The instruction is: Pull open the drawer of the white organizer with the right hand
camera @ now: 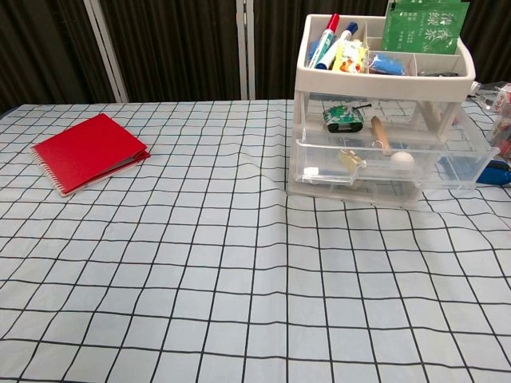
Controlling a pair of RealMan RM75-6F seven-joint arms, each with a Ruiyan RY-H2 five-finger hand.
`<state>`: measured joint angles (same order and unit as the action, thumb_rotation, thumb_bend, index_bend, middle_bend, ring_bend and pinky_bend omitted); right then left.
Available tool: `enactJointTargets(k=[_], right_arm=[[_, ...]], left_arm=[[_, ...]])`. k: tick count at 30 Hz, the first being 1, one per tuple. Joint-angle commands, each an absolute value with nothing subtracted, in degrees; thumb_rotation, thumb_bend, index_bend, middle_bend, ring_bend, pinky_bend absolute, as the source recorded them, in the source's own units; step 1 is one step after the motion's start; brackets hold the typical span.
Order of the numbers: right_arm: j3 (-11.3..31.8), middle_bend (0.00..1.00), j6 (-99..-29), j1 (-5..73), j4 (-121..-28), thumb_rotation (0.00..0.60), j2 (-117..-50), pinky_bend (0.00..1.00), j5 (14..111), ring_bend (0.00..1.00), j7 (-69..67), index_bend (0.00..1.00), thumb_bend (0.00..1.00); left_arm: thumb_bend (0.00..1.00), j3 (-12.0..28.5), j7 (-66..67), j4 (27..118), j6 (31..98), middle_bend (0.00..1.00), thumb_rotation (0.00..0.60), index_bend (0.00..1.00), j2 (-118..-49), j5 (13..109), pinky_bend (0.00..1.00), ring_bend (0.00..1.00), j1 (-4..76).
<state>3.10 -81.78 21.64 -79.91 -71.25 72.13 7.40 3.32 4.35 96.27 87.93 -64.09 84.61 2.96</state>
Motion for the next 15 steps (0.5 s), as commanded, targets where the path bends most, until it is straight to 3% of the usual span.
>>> enactJointTargets(k=[1, 15], right_arm=[[2.36, 1.0, -81.24, 19.7, -75.71, 0.6, -74.05, 0.85, 72.97, 1.0, 4.3, 0.58, 0.21], [3.15, 1.0, -76.8, 16.85, -62.68, 0.6, -80.49, 0.83, 73.1, 1.0, -1.49, 0.52, 0.17]], left_arm=[[0.0, 3.28, 4.49, 96.29, 87.9, 0.0, 0.6, 0.0, -64.14, 84.66, 0.0, 0.0, 2.97], [0.0, 3.22, 5.36, 96.06, 87.39, 0.0, 0.6, 0.0, -64.61, 84.45, 0.0, 0.0, 3.22]])
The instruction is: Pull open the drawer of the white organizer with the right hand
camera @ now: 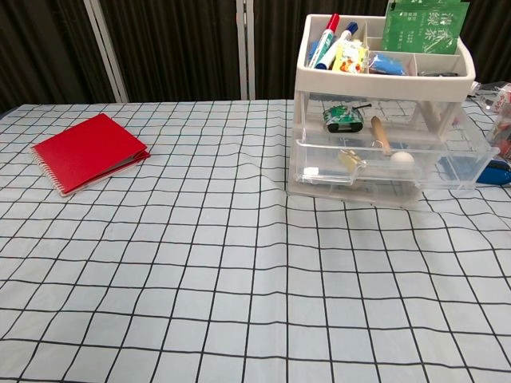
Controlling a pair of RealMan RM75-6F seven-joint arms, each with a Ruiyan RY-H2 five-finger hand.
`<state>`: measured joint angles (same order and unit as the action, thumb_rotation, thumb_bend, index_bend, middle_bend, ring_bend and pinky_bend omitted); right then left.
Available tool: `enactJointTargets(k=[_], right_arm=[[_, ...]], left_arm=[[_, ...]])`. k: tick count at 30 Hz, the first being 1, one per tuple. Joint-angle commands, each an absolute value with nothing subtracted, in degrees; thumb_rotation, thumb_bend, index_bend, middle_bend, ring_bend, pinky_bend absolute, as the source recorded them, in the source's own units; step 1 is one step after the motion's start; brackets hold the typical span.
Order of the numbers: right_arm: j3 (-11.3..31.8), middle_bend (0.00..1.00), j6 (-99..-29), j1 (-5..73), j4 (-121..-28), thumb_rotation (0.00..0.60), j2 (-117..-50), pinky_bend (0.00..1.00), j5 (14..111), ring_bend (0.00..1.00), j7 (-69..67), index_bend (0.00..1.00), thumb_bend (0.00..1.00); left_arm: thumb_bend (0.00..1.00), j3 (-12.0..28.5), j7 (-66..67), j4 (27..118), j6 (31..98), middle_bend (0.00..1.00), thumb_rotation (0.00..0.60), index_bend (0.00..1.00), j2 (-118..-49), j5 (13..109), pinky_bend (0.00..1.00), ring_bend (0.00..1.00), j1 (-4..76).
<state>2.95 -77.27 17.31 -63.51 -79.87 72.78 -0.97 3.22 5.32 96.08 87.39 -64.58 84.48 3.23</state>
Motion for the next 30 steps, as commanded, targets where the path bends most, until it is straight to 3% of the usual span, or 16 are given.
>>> enactJointTargets(k=[1, 6, 12, 16, 21, 24, 30], right_arm=[[3.21, 1.0, -76.53, 16.67, -62.24, 0.6, -80.78, 0.83, 73.23, 1.0, -1.71, 0.5, 0.17], [3.56, 0.99, -76.72, 15.89, -59.56, 0.6, -82.17, 0.8, 74.06, 0.98, -2.69, 0.4, 0.16], [4.3, 0.84, -78.77, 14.67, -56.67, 0.6, -83.64, 0.72, 75.43, 0.84, -3.6, 0.3, 0.15], [5.02, 0.56, -82.86, 13.99, -56.72, 0.6, -83.69, 0.56, 77.68, 0.61, -3.85, 0.24, 0.15], [5.1, 0.23, -88.09, 12.77, -59.89, 0.6, -81.86, 0.25, 81.14, 0.23, -3.63, 0.17, 0.14], [4.9, 0.04, -89.06, 12.06, -62.87, 0.6, -79.99, 0.04, 82.17, 0.02, -3.03, 0.08, 0.11], [4.62, 0.0, -89.66, 10.75, -69.27, 0.6, -75.96, 0.0, 83.1, 0.0, -0.12, 0.0, 0.09]], left_arm=[[0.0, 3.22, 5.43, 96.03, 87.4, 0.0, 0.6, 0.0, -64.66, 84.42, 0.0, 0.0, 3.21], [0.0, 3.25, 5.87, 95.93, 87.24, 0.0, 0.6, 0.0, -64.87, 84.34, 0.0, 0.0, 3.33], [0.0, 3.24, 6.37, 95.78, 87.05, 0.0, 0.6, 0.0, -65.19, 84.27, 0.0, 0.0, 3.47], [0.0, 3.2, 6.39, 95.3, 86.53, 0.0, 0.6, 0.0, -65.5, 84.36, 0.0, 0.0, 3.8], [0.0, 3.15, 6.72, 94.23, 84.32, 0.0, 0.6, 0.0, -66.27, 83.33, 0.0, 0.0, 4.71], [0.0, 3.19, 6.93, 93.53, 83.57, 0.0, 0.6, 0.0, -66.74, 82.96, 0.0, 0.0, 5.1], [0.0, 3.09, 7.77, 92.7, 82.56, 0.0, 0.6, 0.0, -67.51, 82.01, 0.0, 0.0, 5.43]])
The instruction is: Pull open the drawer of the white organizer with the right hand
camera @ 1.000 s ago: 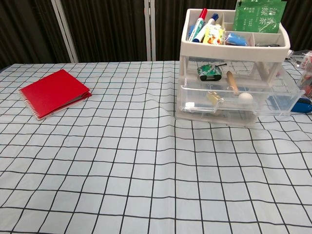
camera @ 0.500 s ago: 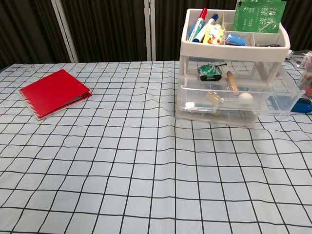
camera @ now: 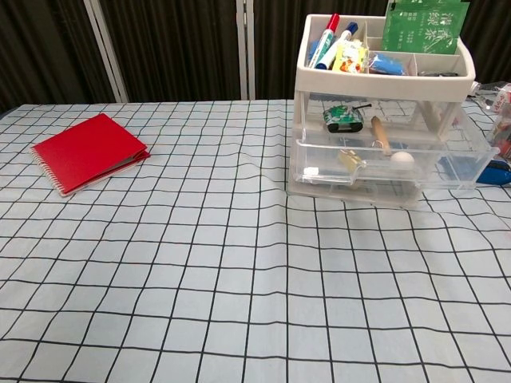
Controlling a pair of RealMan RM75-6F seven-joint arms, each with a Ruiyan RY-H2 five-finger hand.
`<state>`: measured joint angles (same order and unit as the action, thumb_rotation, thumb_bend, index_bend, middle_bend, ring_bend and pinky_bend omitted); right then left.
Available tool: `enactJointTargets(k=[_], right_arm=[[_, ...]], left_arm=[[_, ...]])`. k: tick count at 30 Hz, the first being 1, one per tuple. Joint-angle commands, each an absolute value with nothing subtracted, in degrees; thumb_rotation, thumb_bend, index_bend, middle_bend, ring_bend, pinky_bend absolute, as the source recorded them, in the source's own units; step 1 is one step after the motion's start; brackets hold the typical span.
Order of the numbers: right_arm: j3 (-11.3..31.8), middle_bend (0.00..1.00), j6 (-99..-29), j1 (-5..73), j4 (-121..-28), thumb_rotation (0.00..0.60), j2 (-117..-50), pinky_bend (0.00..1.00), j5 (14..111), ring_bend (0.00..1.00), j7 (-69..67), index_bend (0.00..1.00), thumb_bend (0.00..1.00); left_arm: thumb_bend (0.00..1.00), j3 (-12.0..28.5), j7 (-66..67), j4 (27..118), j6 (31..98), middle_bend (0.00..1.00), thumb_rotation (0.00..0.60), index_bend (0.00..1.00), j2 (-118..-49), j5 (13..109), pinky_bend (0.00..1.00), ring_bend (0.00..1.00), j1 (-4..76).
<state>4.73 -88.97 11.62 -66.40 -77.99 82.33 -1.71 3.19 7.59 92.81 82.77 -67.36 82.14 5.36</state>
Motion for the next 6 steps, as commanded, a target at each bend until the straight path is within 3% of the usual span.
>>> enactJointTargets(k=[1, 6], right_arm=[[4.7, 0.0, -89.83, 10.61, -69.84, 0.6, -75.64, 0.0, 83.2, 0.0, 0.12, 0.0, 0.09], [4.92, 0.0, -89.96, 10.03, -71.66, 0.6, -74.56, 0.0, 83.61, 0.0, 0.76, 0.0, 0.08]], left_arm=[[0.0, 3.02, 7.91, 92.61, 82.41, 0.0, 0.6, 0.0, -67.62, 81.95, 0.0, 0.0, 5.47], [0.0, 2.63, 9.09, 92.15, 80.57, 0.0, 0.6, 0.0, -67.98, 80.93, 0.0, 0.0, 6.0]])
